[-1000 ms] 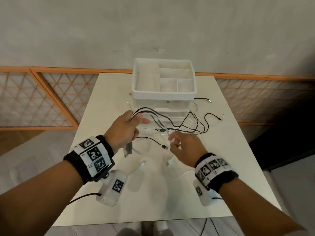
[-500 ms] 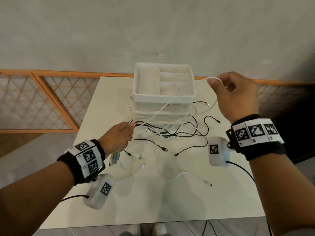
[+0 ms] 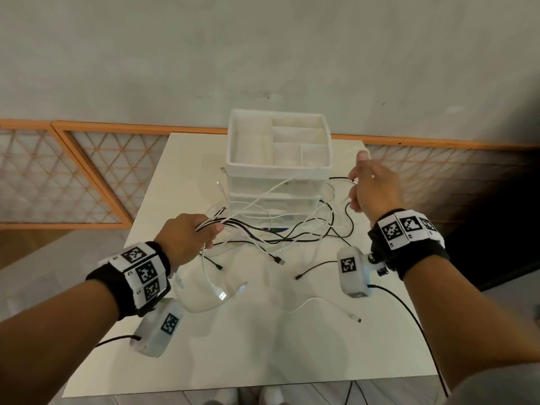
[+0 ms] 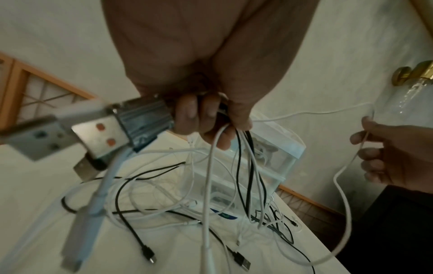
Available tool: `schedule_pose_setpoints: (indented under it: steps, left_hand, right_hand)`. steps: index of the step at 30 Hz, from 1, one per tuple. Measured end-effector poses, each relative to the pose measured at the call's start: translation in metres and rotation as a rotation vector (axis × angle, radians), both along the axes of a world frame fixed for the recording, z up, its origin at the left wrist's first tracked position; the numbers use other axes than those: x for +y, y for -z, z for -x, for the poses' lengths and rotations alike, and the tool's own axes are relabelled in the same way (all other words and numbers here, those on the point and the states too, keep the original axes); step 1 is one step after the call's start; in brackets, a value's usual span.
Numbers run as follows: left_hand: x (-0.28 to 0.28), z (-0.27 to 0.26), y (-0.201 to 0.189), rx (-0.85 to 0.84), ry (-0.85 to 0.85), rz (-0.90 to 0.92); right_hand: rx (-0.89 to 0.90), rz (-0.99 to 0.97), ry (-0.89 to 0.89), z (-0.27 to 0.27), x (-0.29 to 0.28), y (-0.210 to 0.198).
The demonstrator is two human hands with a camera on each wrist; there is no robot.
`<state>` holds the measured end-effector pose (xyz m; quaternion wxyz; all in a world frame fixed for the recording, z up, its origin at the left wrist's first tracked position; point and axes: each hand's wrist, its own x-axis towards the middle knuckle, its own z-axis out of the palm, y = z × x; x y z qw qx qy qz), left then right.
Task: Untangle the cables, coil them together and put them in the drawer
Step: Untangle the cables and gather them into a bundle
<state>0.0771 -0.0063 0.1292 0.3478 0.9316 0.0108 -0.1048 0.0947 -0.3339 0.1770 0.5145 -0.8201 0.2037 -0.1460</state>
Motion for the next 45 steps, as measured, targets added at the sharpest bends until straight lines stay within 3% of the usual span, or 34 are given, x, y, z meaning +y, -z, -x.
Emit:
schedule_pose_setpoints:
  steps: [3,7,14,20,23,27,29,36,38,42,43,45]
  left_hand:
    - [0.004,-0.001,0.003,0.012,-0.022,-0.009]
    - [0.013,-0.003,0.009,0.071,-0.007,-0.003]
    - [0.015,-0.006,0.013,0.145,-0.05,0.141]
    - [0.012,-0.005,0.011,0.219,-0.087,0.277]
    - [0.009,-0.005,0.006,0.188,-0.082,0.358]
    - [0.008,-0.008,-0.005,0.073,-0.026,0.357]
    - [0.002,-0.007,-0.013,0.047,-0.002,0.363]
    - [-0.038,0.001,-0.037,-0.031,0.303,0.245]
    - [-0.048,0.008,-0.048,-0.102,0.388,0.235]
    - [-0.029,0.011,-0.062,-0.092,0.309,0.325]
    - [-0.02,0.01,-0.062,-0.06,0.282,0.321]
    - [0.0,0.011,-0.055,0.009,0.304,0.17]
  right_hand:
    - [0.08,0.045,-0.025,0.002,-0.006,0.004]
    - [-0.084,0.247,0.058,-0.01,-0.026,-0.011]
    - [-0.295,0.214,-0.034,-0.034,-0.02,-0.037]
    - [-0.316,0.252,-0.132,-0.038,-0.02,-0.038]
    - [-0.151,0.374,-0.12,-0.037,-0.033,-0.01]
    - [0.427,0.616,-0.313,-0.013,-0.051,0.063]
    - [0.568,0.642,-0.417,0.003,-0.037,0.079]
    - [0.113,0.216,-0.743,0.038,0.08,0.023]
    - [0.155,0.178,-0.765,0.04,0.095,0.029]
    - [0.637,0.252,-0.721,0.033,0.06,0.066]
    - [0.685,0.291,-0.657,0.028,0.042,0.073]
    - [0.575,0.452,-0.467,0.014,0.008,0.08]
